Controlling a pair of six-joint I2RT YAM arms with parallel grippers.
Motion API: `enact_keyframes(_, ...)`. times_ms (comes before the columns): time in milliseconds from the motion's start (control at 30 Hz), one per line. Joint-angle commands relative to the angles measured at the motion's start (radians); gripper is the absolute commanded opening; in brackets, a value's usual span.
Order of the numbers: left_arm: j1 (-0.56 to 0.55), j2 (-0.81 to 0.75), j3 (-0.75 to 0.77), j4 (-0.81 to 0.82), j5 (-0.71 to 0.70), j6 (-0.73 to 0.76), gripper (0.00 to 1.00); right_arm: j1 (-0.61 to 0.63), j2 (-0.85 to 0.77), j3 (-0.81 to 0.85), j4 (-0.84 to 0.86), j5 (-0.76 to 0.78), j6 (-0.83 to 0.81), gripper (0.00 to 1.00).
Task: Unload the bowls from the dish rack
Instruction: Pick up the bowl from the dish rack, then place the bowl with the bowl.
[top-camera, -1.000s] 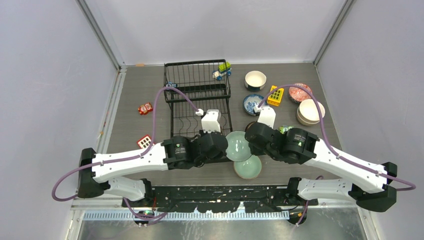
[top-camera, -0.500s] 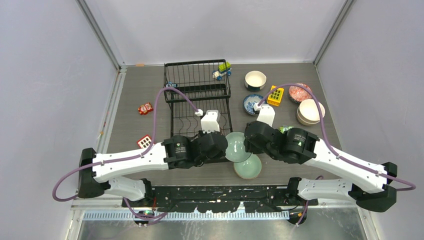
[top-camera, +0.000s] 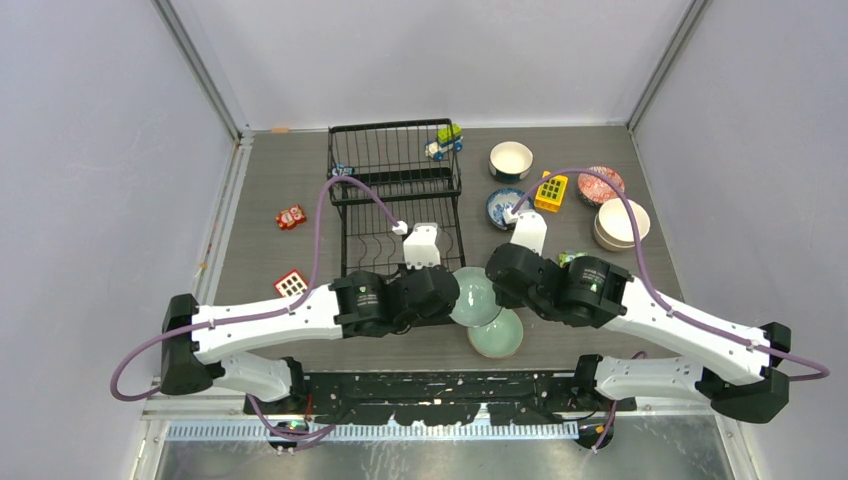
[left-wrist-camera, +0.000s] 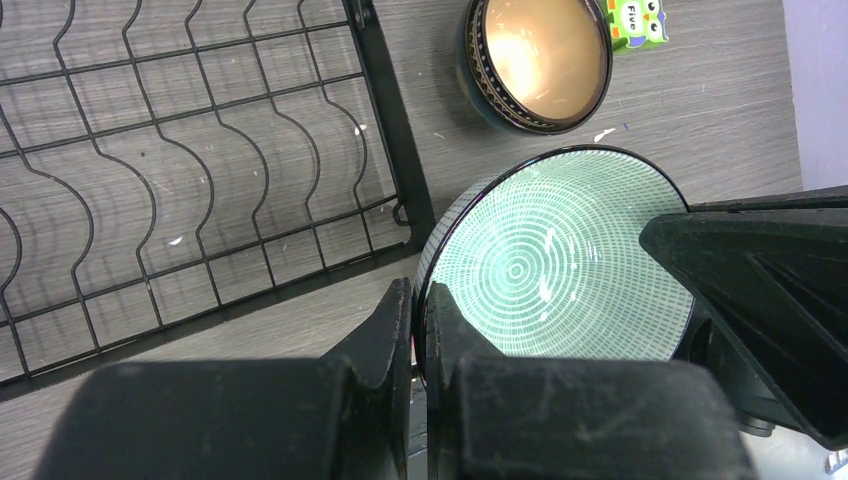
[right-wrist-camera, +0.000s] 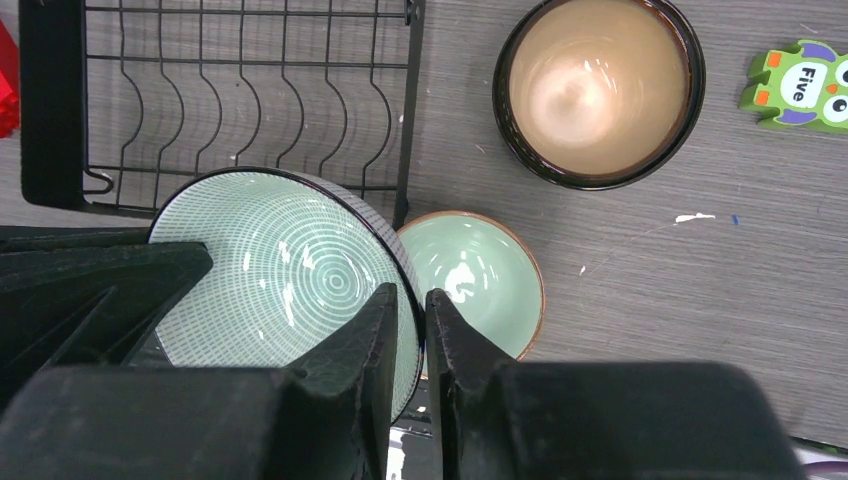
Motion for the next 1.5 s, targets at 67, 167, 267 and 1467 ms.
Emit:
enact_keyframes(67, 0.005, -0.01, 0.041, 0.052, -0.011, -0.028, 0.0, 0.005, 0.013, -0.015, 0.024, 0.029, -0.005, 0.2)
enact_keyframes(167, 0.004, -0.014, 0.036, 0.053, -0.007, -0.028, 0.0, 0.004, 0.013, -0.018, 0.028, 0.026, -0.009, 0.14)
enact_keyframes(267, 0.005, -0.02, 0.032, 0.058, -0.004, -0.028, 0.0, 0.005, 0.016, -0.017, 0.022, 0.028, -0.013, 0.01)
enact_keyframes(1467, 0.006, -0.408, -0.428, 0.116, -0.02, -0.049, 1.0, -0.11, -0.148, -0.338, 0.116, -0.152, 0.113, 0.01)
